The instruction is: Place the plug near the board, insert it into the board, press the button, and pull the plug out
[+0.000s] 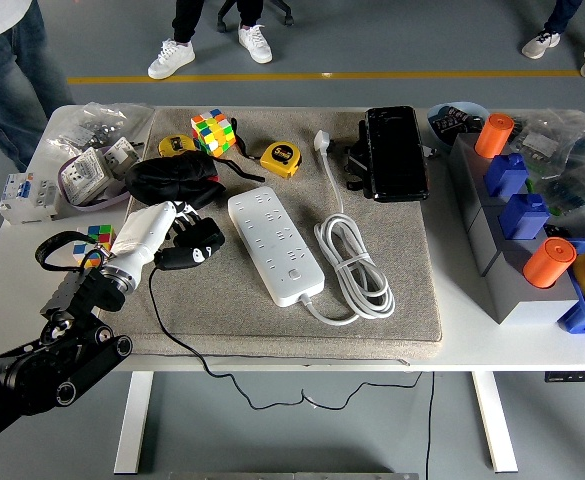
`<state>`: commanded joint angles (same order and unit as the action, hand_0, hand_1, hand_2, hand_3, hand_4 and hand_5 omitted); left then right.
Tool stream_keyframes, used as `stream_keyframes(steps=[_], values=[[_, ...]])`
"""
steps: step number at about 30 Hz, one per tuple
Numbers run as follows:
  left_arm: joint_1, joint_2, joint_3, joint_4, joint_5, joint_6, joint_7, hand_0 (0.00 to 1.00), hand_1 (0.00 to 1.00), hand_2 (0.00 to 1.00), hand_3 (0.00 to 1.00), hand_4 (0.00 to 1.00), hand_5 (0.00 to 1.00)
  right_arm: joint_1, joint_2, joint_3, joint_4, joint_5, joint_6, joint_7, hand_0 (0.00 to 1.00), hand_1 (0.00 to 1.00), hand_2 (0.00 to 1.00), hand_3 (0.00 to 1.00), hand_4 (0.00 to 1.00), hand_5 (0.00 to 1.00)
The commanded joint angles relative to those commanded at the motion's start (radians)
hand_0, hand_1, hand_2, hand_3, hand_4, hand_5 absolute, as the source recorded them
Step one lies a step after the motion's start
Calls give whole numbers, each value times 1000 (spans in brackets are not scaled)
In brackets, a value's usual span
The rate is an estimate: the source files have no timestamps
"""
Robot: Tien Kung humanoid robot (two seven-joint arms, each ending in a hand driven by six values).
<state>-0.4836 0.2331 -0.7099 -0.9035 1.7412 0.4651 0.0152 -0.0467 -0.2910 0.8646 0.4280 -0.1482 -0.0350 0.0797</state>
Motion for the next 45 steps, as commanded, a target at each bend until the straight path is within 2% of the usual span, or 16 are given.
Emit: stream_keyframes(steps=[5, 6, 11, 12, 13, 16, 17, 23, 25, 29, 35, 36, 40, 41, 42, 45], values=[[10, 1, -11, -3, 3, -2, 2, 439, 575, 562, 578, 881, 367, -2, 0, -1, 0, 0, 0, 0, 594, 645, 594, 497, 778, 490], [11, 1, -14, -4, 5, -2, 2, 473, 614, 604, 614, 969, 394, -2, 0, -1, 0, -1, 0, 0, 594, 646, 594, 497, 778, 490], [19, 4, -39, -16, 21, -14, 7, 473, 614, 604, 614, 969, 394, -4, 1, 4, 0, -1, 0, -1, 594, 646, 594, 497, 778, 490], [21, 6, -44, -20, 24, -19, 9, 520, 657, 657, 687, 998, 447, -4, 2, 5, 0, -1, 0, -1, 594, 645, 594, 497, 778, 489], [22, 8, -48, -24, 26, -22, 11, 520, 657, 657, 687, 998, 447, -5, 3, 6, -1, -1, 0, 0, 594, 645, 594, 497, 778, 489], [34, 19, -71, -54, 31, -28, 1, 520, 657, 657, 687, 998, 447, -6, 4, 8, 0, -1, 1, 0, 594, 645, 594, 497, 778, 489], [38, 22, -79, -64, 31, -31, 1, 572, 701, 726, 733, 998, 565, -6, 4, 8, -1, -1, 1, 0, 594, 645, 594, 497, 778, 489], [78, 35, -142, -129, -19, -43, -20, 572, 701, 726, 733, 998, 565, -4, 6, 6, -2, -1, 1, 0, 594, 645, 594, 497, 778, 489], [93, 36, -166, -142, -76, -42, -50, 606, 717, 743, 742, 998, 531, -3, 7, 6, -2, -1, 1, 1, 594, 645, 594, 497, 779, 488], [116, 32, -226, -149, -229, -86, -99, 606, 717, 743, 742, 998, 531, 1, 10, 8, -5, -4, 2, 0, 594, 645, 594, 497, 779, 488], [138, 32, -277, -152, -459, -136, -230, 619, 722, 740, 739, 998, 557, 3, 9, 9, -11, 1, 3, -2, 594, 645, 594, 497, 779, 489], [142, 31, -283, -153, -504, -148, -245, 523, 658, 650, 624, 941, 459, 4, 10, 8, -12, 2, 3, -2, 594, 645, 594, 497, 779, 488], [155, 23, -311, -155, -665, -142, -303, 523, 658, 650, 624, 941, 459, 8, 13, 5, -12, 4, 4, -2, 594, 645, 594, 497, 779, 488], [156, 20, -317, -155, -704, -145, -309, 523, 658, 650, 624, 941, 459, 10, 14, 4, -12, 4, 4, -1, 594, 645, 594, 497, 779, 488], [158, 15, -328, -153, -749, -151, -313, 472, 609, 583, 576, 890, 401, 12, 15, 1, -13, 5, 5, -1, 594, 645, 594, 497, 779, 489], [163, 2, -362, -146, -868, -160, -326, 472, 609, 583, 576, 890, 401, 17, 16, -5, -14, 5, 4, -1, 594, 645, 594, 497, 779, 489]])
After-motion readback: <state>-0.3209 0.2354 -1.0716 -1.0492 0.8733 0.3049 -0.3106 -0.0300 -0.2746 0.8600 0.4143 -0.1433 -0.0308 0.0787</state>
